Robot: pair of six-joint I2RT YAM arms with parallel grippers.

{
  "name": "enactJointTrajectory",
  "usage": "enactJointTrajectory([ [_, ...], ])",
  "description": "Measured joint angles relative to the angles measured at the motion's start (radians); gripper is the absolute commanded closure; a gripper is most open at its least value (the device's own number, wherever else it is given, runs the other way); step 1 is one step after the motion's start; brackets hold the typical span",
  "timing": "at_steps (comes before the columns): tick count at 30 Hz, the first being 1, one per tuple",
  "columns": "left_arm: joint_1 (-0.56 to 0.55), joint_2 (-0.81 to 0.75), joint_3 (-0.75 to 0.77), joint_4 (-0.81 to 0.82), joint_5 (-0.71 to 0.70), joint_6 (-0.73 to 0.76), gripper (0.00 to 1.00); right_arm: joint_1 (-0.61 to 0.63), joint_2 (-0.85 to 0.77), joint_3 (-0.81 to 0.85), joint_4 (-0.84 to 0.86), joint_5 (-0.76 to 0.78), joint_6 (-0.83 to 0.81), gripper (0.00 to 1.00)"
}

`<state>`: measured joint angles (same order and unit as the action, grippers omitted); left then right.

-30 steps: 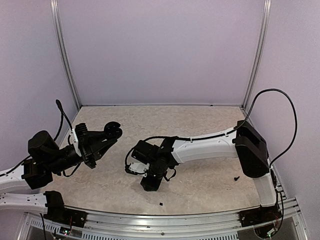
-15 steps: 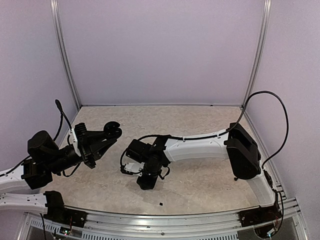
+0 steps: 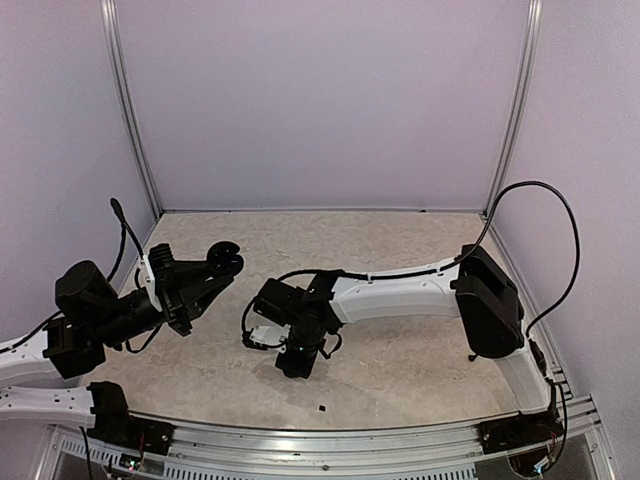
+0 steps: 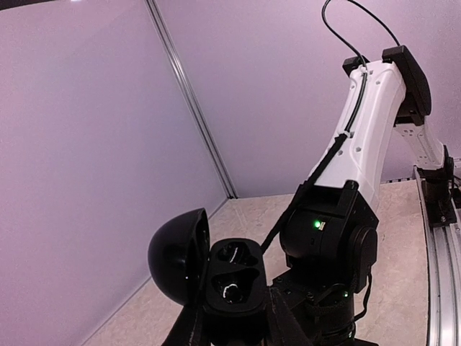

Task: Insert the wireless bluetooth earbuds into the charging case
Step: Pick up the right earbud from the center of the board.

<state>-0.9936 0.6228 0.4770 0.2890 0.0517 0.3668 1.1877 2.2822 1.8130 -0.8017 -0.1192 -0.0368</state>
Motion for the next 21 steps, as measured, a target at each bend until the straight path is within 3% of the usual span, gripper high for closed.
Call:
enactJointTrajectory([
  [8,0.015,0.023,0.000,0.036,0.001,-0.035,0.99,-0.045,-0.136,-0.158,0.105,-0.019,0.000,0.96],
  [21,0.078,0.111,0.000,0.169,0.025,-0.159,1.00,-0.146,-0.691,-0.454,0.581,-0.072,-0.046,0.96],
])
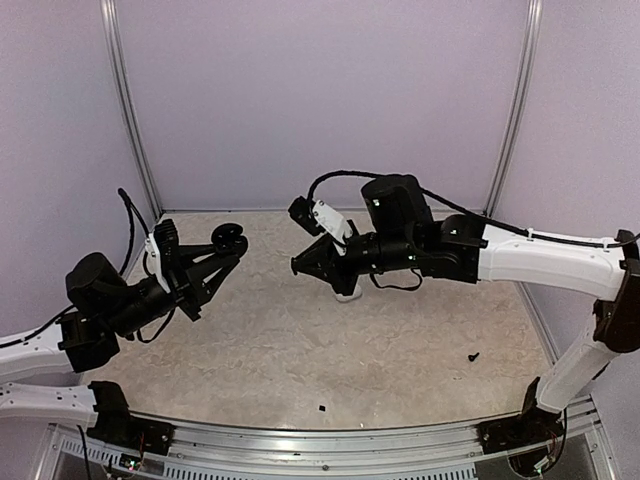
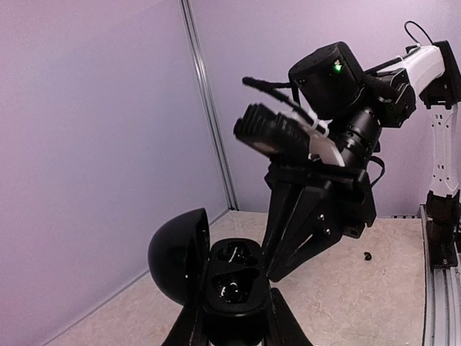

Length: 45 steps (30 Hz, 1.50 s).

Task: Insert the wireless bluetooth earbuds into the charging case
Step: Pick up the right earbud from the center of the board, then insert the right earbud into the right side groove of the charging case.

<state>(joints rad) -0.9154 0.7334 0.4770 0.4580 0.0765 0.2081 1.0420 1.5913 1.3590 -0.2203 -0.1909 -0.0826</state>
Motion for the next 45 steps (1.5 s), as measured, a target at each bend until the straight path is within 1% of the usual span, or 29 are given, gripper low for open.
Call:
enactJointTrajectory([
  [5,0.006,0.039,-0.003,0.068,0.014,-0.032,1.00,0.000,-0.113,-0.063,0.190,-0.058,-0.019,0.98],
  [9,0.006,0.060,-0.016,0.121,0.023,-0.044,1.00,0.002,-0.153,-0.092,0.342,-0.103,-0.006,0.97],
  [12,0.006,0.074,-0.019,0.145,0.024,-0.048,1.00,0.008,-0.161,-0.113,0.440,-0.127,0.006,0.97],
  [17,0.006,0.103,-0.019,0.189,0.030,-0.057,1.00,0.035,-0.146,-0.112,0.534,-0.156,0.015,0.97],
  [22,0.005,0.119,-0.019,0.201,0.032,-0.063,1.00,0.073,-0.092,-0.074,0.546,-0.173,0.003,0.97],
  [27,0.005,0.119,-0.019,0.204,0.033,-0.062,1.00,0.097,-0.046,-0.027,0.513,-0.175,-0.020,0.96],
  [35,0.000,0.125,-0.018,0.197,0.037,-0.045,1.00,0.103,-0.011,0.012,0.450,-0.150,-0.036,0.96],
  [45,-0.006,0.125,-0.018,0.184,0.037,-0.032,1.00,0.103,0.006,0.022,0.415,-0.127,-0.041,0.97],
])
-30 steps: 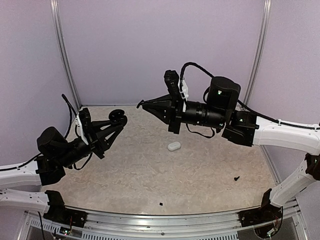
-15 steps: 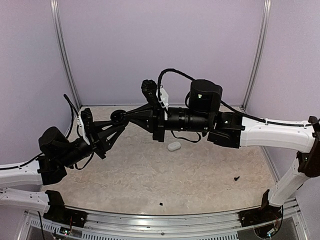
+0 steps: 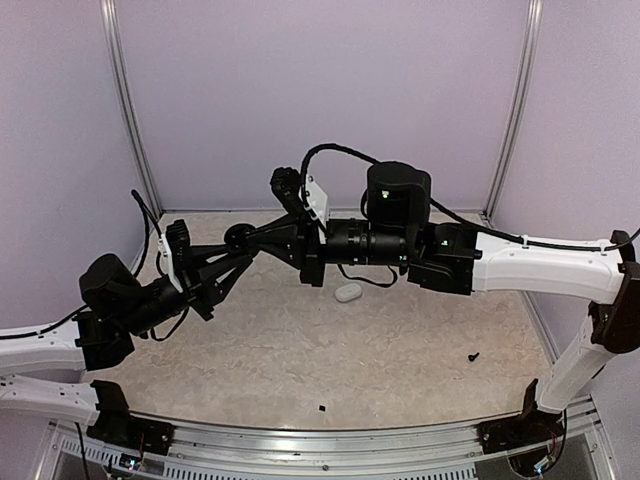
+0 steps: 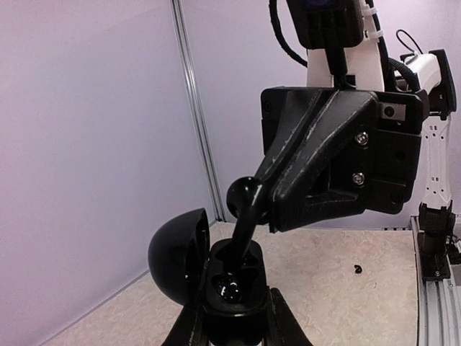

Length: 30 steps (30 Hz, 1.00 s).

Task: Insert the wireless bluetooth earbuds into the charging case
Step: Insert the right earbud into the right side groove of the charging case.

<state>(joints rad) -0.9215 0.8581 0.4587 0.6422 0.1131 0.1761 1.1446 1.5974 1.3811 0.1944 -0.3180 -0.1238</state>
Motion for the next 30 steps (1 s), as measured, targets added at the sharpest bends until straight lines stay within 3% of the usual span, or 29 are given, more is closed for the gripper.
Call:
enactJointTrajectory([
  [30,0.000,-0.023,0.001,-0.071,-0.017,0.063,1.00,0.000,0.000,0.000,-0.040,-0.002,-0.002,1.00],
])
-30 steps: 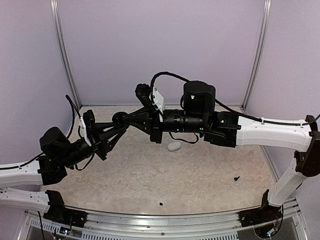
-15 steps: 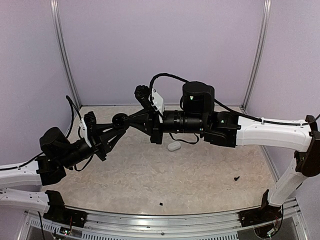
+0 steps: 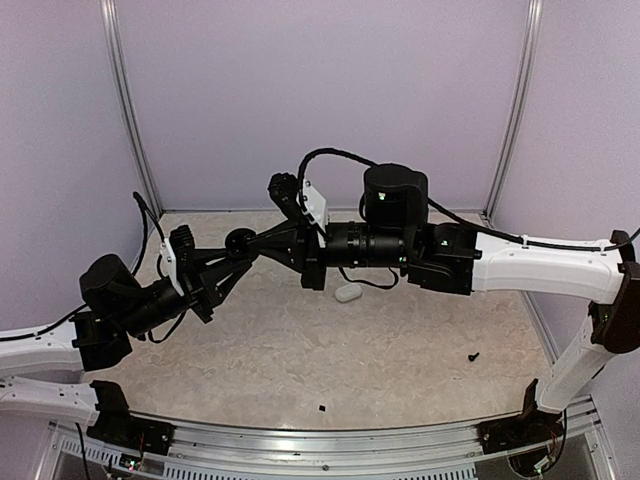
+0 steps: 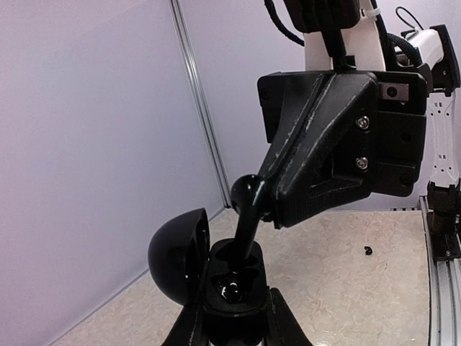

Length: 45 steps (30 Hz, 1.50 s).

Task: Insert the wireless bluetooth earbuds into the charging case
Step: Insert the right earbud into the right side groove of the charging case.

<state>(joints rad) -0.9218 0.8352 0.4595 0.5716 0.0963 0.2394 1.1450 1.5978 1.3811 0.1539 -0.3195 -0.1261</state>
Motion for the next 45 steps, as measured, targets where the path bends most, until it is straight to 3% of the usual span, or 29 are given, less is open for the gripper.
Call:
enactJointTrajectory([
  [38,-0.017,-0.013,0.009,-0.072,-0.046,0.062,1.00,0.005,0.013,0.015,-0.070,0.021,0.000,1.00],
  [45,-0.019,-0.015,0.009,-0.086,-0.043,0.065,1.00,0.005,0.013,0.016,-0.095,0.039,0.003,0.89],
])
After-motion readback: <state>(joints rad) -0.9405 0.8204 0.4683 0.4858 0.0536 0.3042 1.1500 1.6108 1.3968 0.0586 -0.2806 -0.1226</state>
